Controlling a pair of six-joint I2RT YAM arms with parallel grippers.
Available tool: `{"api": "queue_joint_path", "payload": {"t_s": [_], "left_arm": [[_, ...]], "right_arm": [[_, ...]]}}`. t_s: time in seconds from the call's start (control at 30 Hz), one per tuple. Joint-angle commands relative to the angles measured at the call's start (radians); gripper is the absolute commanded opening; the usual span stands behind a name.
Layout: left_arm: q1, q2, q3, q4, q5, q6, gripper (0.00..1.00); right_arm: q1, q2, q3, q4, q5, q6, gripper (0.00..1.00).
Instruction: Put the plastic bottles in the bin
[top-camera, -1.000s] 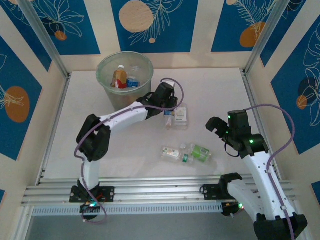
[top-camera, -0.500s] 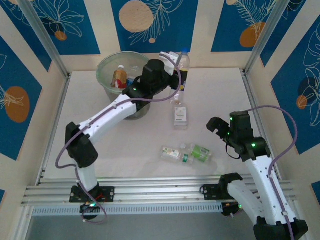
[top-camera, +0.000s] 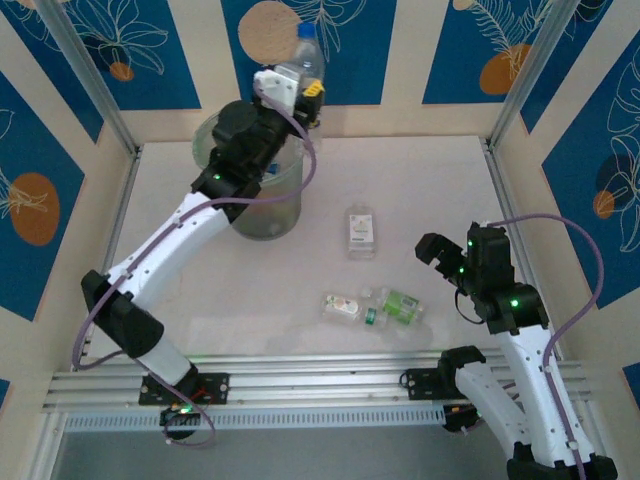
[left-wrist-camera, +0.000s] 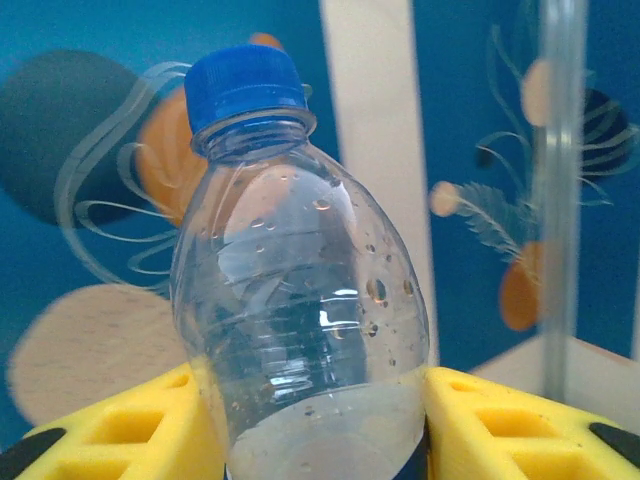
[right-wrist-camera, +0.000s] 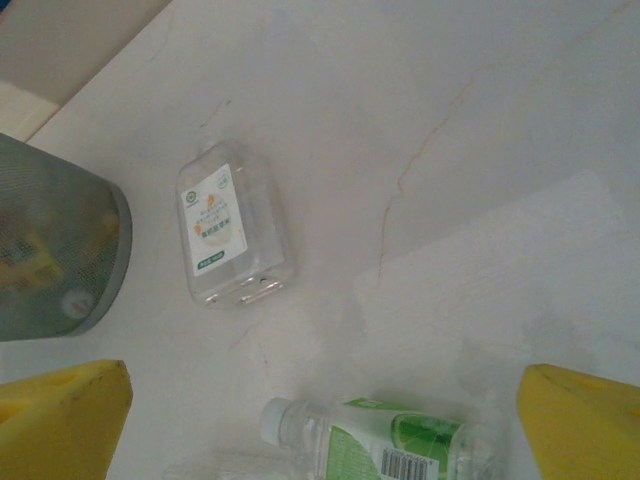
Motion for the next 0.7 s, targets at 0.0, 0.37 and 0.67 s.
{"api": "queue_joint_path", "payload": {"t_s": [0.0,0.37,0.67], "left_arm": [[0.062,-0.045,-0.065,0.114,-0.031,0.034,0.48],[0.211,-0.134,-0.281,0.277,-0.01,-0.025,0.5],[0.233,-0.122,-0.369,0.325,0.021,-0.058,0.5]], "right_arm": [[-0.001,-0.012,0.027,0.017,-0.028,-0.02,0.99],[0.008,-0.009,0.021,0.047,-0.05,-0.015,0.99],[0.02,-0.013,0.026,0.04,-0.046,-0.011,0.99]]}}
